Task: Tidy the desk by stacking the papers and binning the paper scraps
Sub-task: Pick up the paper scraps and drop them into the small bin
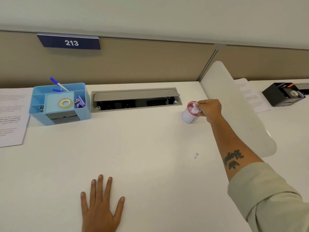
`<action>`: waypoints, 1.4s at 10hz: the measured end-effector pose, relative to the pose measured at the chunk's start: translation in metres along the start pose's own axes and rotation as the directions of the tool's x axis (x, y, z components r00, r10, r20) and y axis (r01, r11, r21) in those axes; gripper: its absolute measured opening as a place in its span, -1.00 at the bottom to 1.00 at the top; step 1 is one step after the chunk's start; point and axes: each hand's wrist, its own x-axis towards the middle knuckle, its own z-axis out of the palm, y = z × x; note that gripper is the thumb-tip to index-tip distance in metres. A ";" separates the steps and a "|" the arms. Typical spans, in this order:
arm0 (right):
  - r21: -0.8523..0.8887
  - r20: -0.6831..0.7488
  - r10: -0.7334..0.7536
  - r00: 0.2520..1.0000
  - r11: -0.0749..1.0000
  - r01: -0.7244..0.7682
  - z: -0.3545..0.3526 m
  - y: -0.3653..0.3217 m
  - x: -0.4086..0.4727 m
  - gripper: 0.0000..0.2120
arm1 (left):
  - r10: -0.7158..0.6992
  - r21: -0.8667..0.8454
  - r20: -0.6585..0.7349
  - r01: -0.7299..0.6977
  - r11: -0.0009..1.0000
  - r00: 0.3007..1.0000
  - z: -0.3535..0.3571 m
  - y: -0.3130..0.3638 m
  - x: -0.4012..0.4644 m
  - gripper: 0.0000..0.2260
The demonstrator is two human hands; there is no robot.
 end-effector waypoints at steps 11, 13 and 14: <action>-0.578 0.262 -0.264 0.928 0.727 0.370 -0.026 0.189 -0.121 -0.80 | 0.011 0.054 -0.001 -0.011 0.998 1.000 -0.009 0.004 -0.006 -0.25; -0.606 0.233 -0.302 0.925 0.698 0.380 -0.017 0.188 -0.126 -0.78 | 0.009 0.051 0.005 -0.009 0.999 1.000 -0.008 0.004 -0.006 -0.26; -0.592 0.244 -0.299 0.923 0.708 0.386 -0.013 0.182 -0.125 -0.77 | 0.010 0.048 0.008 -0.010 0.999 1.000 -0.008 0.003 -0.006 -0.25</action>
